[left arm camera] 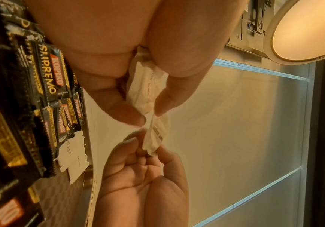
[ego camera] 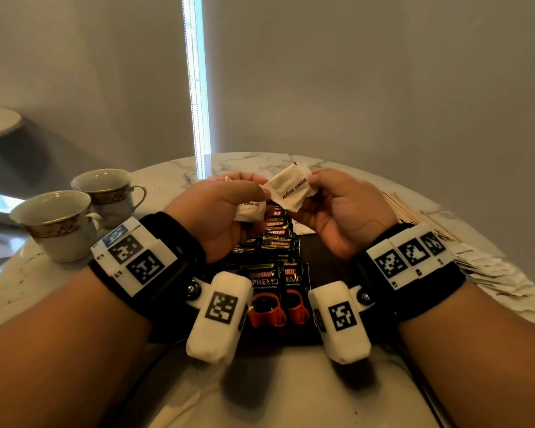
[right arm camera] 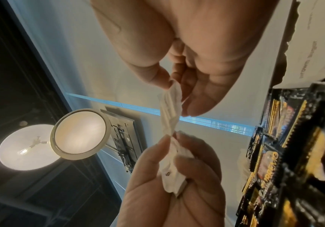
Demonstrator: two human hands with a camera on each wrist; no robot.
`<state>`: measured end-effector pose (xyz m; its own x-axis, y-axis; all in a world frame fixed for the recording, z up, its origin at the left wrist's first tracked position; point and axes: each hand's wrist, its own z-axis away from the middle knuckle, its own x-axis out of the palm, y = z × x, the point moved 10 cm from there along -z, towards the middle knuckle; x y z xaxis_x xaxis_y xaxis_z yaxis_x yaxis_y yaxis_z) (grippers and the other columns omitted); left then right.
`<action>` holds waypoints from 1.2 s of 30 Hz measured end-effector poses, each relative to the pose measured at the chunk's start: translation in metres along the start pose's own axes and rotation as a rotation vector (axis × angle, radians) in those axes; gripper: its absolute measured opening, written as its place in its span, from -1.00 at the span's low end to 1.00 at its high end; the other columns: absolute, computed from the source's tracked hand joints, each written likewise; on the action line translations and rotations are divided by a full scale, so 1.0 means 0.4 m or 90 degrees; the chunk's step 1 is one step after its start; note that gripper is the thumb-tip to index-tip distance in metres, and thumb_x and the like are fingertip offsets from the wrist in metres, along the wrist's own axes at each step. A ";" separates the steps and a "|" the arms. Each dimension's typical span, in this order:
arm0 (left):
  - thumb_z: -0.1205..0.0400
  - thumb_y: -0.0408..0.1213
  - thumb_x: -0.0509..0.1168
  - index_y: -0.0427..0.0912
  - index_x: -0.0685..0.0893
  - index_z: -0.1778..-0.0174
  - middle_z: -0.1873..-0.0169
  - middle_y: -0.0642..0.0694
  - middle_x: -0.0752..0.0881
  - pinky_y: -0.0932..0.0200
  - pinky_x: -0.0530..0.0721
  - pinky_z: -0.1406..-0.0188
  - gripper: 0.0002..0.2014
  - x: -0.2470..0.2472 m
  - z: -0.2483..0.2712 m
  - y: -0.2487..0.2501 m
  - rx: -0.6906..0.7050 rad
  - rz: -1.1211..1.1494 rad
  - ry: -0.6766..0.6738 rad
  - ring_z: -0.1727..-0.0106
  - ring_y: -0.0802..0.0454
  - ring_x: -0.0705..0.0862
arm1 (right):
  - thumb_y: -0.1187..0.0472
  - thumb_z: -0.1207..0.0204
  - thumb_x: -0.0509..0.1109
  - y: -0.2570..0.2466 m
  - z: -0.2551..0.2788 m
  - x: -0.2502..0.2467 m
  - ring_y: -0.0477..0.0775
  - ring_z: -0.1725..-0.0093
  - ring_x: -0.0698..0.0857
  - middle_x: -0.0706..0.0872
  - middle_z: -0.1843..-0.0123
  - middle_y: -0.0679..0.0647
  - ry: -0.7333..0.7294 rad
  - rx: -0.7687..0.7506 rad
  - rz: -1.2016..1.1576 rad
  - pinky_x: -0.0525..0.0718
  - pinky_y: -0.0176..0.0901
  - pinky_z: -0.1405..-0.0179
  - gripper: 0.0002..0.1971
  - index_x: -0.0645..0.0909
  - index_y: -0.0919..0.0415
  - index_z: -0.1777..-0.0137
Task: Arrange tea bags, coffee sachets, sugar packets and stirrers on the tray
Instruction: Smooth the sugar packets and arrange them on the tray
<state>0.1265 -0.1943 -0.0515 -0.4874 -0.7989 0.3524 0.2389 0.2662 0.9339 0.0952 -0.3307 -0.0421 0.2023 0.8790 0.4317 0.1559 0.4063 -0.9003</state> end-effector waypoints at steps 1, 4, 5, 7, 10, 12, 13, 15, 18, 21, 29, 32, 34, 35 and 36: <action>-0.63 -0.45 0.30 -0.26 0.62 -0.08 0.17 -0.21 0.71 0.24 0.63 0.52 -0.87 0.001 0.002 -0.001 -0.008 -0.002 -0.001 0.37 0.03 0.66 | 0.40 -0.66 0.22 -0.004 -0.001 -0.005 0.13 0.27 0.83 0.81 0.26 0.22 0.012 -0.009 -0.006 0.79 -0.03 0.35 -0.85 0.62 0.36 0.07; -0.48 -0.25 0.44 -0.25 0.62 -0.14 0.24 -0.12 0.68 0.28 0.54 0.57 -0.66 -0.001 0.005 -0.006 -0.017 -0.007 0.004 0.40 0.06 0.59 | 0.42 -0.63 0.28 -0.016 0.000 -0.016 0.11 0.28 0.78 0.78 0.31 0.17 0.034 -0.040 0.049 0.79 0.02 0.30 -0.86 0.69 0.33 0.04; -0.43 -0.19 0.47 -0.24 0.65 -0.12 0.25 -0.10 0.69 0.29 0.55 0.57 -0.62 0.003 0.006 -0.006 -0.016 -0.015 -0.005 0.40 0.07 0.60 | 0.42 -0.62 0.31 -0.016 0.002 -0.010 0.15 0.23 0.78 0.79 0.26 0.20 0.022 -0.046 0.077 0.79 0.07 0.21 -0.87 0.71 0.33 0.01; -0.42 -0.15 0.54 -0.25 0.68 -0.14 0.24 -0.11 0.72 0.28 0.57 0.53 -0.58 0.016 0.009 -0.007 -0.009 -0.044 -0.039 0.39 0.08 0.63 | 0.42 -0.60 0.38 -0.011 0.011 0.010 0.21 0.17 0.80 0.81 0.16 0.27 -0.015 -0.048 0.102 0.80 0.12 0.11 -0.88 0.73 0.34 -0.05; -0.38 -0.19 0.58 -0.23 0.71 -0.07 0.21 -0.16 0.79 0.25 0.61 0.51 -0.62 0.016 0.012 -0.001 0.002 -0.086 -0.039 0.36 0.04 0.69 | 0.45 -0.54 0.44 -0.010 0.020 0.028 0.14 0.23 0.81 0.81 0.18 0.24 -0.038 -0.049 0.085 0.81 -0.02 0.30 -0.82 0.69 0.36 -0.13; -0.35 -0.28 0.50 -0.21 0.68 0.08 0.24 -0.18 0.80 0.25 0.65 0.51 -0.74 0.012 0.012 0.009 0.018 -0.074 -0.026 0.36 0.01 0.72 | 0.40 -0.45 0.49 -0.009 0.022 0.032 0.15 0.25 0.81 0.81 0.18 0.25 -0.048 -0.040 0.057 0.80 -0.05 0.36 -0.74 0.65 0.38 -0.14; -0.38 -0.32 0.47 -0.22 0.66 0.12 0.24 -0.21 0.79 0.25 0.68 0.50 -0.80 0.013 0.012 0.015 0.029 -0.055 -0.021 0.36 0.00 0.73 | 0.33 -0.41 0.51 -0.007 0.023 0.033 0.15 0.25 0.81 0.81 0.15 0.25 -0.053 -0.035 0.067 0.80 -0.07 0.38 -0.70 0.64 0.37 -0.13; -0.50 -0.45 0.42 -0.22 0.63 0.17 0.21 -0.25 0.78 0.24 0.74 0.46 -0.90 0.004 0.008 0.023 0.049 -0.013 -0.002 0.33 -0.04 0.75 | 0.25 -0.42 0.52 -0.005 0.022 0.030 0.10 0.29 0.77 0.81 0.14 0.23 -0.050 -0.032 0.114 0.71 -0.18 0.50 -0.71 0.63 0.34 -0.09; -0.61 -0.58 0.30 -0.20 0.59 0.19 0.17 -0.27 0.74 0.17 0.77 0.42 -0.81 -0.005 0.002 0.023 0.056 0.014 0.005 0.30 -0.09 0.79 | 0.38 -0.54 0.46 -0.008 0.017 0.011 0.07 0.37 0.70 0.81 0.21 0.20 -0.011 -0.045 0.139 0.55 -0.24 0.60 -0.92 0.61 0.30 0.02; -0.44 -0.50 0.41 -0.20 0.61 0.12 0.17 -0.24 0.74 0.18 0.70 0.49 -0.81 0.007 0.006 0.023 0.058 -0.007 -0.023 0.36 -0.04 0.75 | 0.40 -0.54 0.46 -0.006 0.013 0.004 0.13 0.31 0.71 0.81 0.14 0.29 0.001 -0.048 0.149 0.53 -0.22 0.59 -0.90 0.62 0.31 0.00; -0.36 -0.28 0.50 -0.19 0.67 0.04 0.17 -0.20 0.76 0.22 0.62 0.58 -0.72 -0.002 0.009 0.024 0.062 -0.036 0.021 0.40 -0.02 0.71 | 0.29 -0.52 0.50 -0.003 0.018 0.012 0.18 0.27 0.71 0.80 0.08 0.29 -0.021 -0.048 0.164 0.54 -0.20 0.51 -0.95 0.72 0.23 0.06; -0.43 -0.22 0.48 -0.25 0.68 -0.12 0.14 -0.21 0.77 0.23 0.60 0.60 -0.63 -0.003 0.008 0.017 0.049 -0.050 0.027 0.42 0.01 0.70 | 0.27 -0.53 0.50 -0.006 0.014 0.005 0.29 0.17 0.67 0.79 0.10 0.30 -0.008 -0.057 0.183 0.52 -0.14 0.44 -0.96 0.74 0.19 0.15; -0.59 -0.22 0.42 -0.28 0.66 -0.21 0.16 -0.21 0.78 0.24 0.60 0.60 -0.67 -0.007 0.008 0.017 0.043 -0.055 0.037 0.42 0.03 0.72 | 0.28 -0.55 0.48 -0.006 0.012 0.006 0.32 0.14 0.67 0.78 0.09 0.34 -0.009 -0.051 0.189 0.51 -0.14 0.45 -0.96 0.73 0.24 0.11; -0.65 -0.23 0.39 -0.28 0.65 -0.19 0.17 -0.22 0.77 0.25 0.59 0.60 -0.74 -0.009 0.007 0.019 0.045 -0.054 0.041 0.43 0.03 0.72 | 0.29 -0.57 0.46 -0.007 0.012 0.006 0.32 0.15 0.69 0.79 0.10 0.35 -0.009 -0.050 0.193 0.52 -0.13 0.46 -0.95 0.73 0.26 0.10; -0.67 -0.24 0.37 -0.27 0.65 -0.15 0.18 -0.23 0.76 0.25 0.58 0.61 -0.79 -0.011 0.008 0.022 0.049 -0.055 0.046 0.44 0.03 0.72 | 0.30 -0.58 0.45 -0.008 0.012 0.005 0.32 0.17 0.70 0.80 0.13 0.33 -0.007 -0.050 0.196 0.52 -0.14 0.48 -0.94 0.72 0.27 0.10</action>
<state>0.1282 -0.1866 -0.0448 -0.4410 -0.8564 0.2685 0.1326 0.2337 0.9632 0.0904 -0.3292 -0.0385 0.2410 0.9606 0.1386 0.1625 0.1008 -0.9815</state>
